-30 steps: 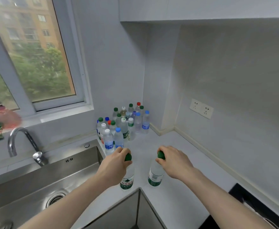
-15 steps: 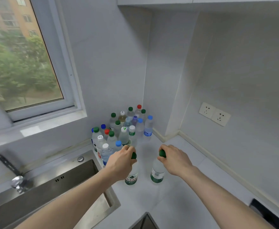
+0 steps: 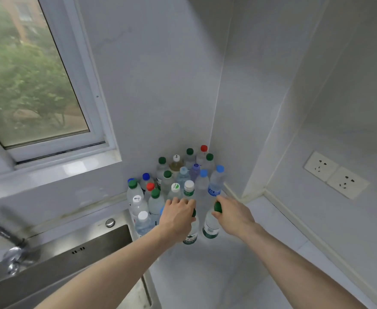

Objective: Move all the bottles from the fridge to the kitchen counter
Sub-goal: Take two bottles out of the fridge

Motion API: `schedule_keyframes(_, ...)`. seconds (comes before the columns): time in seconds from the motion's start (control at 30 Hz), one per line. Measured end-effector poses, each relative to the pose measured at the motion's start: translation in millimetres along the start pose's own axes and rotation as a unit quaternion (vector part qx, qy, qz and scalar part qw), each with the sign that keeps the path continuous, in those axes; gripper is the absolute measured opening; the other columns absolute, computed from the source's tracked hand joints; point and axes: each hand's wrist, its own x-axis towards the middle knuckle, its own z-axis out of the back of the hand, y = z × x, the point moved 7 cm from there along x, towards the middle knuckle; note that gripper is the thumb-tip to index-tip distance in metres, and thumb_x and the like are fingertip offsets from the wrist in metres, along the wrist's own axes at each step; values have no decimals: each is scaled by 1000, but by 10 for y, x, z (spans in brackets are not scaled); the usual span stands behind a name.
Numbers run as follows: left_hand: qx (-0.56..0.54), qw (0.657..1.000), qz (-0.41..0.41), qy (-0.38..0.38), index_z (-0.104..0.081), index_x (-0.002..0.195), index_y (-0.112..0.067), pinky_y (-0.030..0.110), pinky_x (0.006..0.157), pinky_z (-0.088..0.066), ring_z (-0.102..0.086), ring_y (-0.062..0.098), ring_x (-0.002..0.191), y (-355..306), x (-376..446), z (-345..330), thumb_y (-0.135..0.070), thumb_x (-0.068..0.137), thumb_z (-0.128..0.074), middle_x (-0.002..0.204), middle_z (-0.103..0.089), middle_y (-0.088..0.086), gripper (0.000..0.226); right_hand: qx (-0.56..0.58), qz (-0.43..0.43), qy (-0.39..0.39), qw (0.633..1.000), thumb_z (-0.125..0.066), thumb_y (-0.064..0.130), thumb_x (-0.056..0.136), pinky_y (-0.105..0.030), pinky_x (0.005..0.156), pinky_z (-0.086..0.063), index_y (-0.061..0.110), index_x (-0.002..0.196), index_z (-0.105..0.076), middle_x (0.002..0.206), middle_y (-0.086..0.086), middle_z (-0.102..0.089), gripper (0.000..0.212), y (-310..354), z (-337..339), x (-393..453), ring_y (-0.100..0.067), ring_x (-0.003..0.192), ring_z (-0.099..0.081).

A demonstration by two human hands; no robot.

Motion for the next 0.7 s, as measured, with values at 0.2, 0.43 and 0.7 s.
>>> schedule_keyframes(0.2, 32, 999, 16, 13, -48, 127, -19, 42, 99, -39, -53, 31, 116, 132, 266, -114, -37, 100, -58, 126, -61, 5, 33, -13, 14, 24, 1000, -59, 39, 99, -42, 81, -53, 23, 101, -46, 111, -4, -61, 20, -20, -202, 405, -30, 102, -60)
schedule_keyframes(0.43, 32, 998, 53, 23, -49, 127, -19, 41, 100, -38, -52, 30, 118, 317, 372, -237, -33, 100, -59, 127, -62, 5, 32, -17, 23, 41, 999, -57, 39, 101, -36, 68, -45, 22, 109, -50, 110, -4, -60, 20, 22, -446, 712, -30, 97, -61)
schedule_keyframes(0.7, 38, 995, 88, 9, -51, 125, -18, 41, 97, -37, -52, 29, 114, 424, 430, -208, -32, 101, -56, 129, -60, 4, 28, 4, 36, 46, 998, -56, 42, 102, -34, 70, -42, 24, 118, -51, 120, -1, -59, 24, 218, -479, 903, -26, 105, -62)
